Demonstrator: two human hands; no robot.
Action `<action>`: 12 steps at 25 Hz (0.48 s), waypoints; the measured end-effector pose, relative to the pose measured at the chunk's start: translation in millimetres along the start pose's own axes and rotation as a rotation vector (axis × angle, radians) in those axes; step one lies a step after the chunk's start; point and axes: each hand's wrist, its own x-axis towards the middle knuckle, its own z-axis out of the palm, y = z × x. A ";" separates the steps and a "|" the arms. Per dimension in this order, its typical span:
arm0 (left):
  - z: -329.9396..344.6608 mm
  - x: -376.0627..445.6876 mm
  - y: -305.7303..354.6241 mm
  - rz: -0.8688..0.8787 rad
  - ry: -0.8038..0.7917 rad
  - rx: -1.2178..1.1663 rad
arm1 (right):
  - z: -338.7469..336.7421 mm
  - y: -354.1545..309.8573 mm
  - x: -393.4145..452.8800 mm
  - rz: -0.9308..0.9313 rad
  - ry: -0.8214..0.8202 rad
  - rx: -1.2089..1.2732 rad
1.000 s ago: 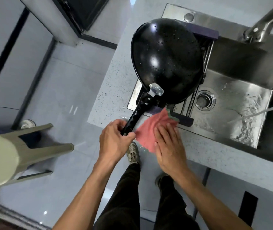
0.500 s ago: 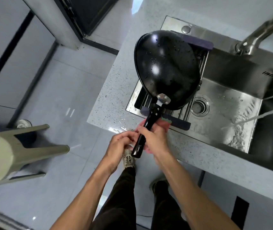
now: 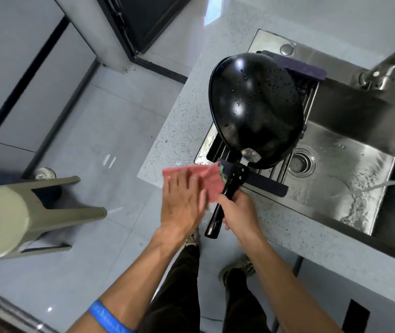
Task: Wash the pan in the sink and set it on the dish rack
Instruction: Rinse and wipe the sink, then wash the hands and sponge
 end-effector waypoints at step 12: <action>-17.0 76.4 -26.5 0.059 -0.048 0.025 | 13.2 -0.8 14.6 -0.148 0.140 -0.715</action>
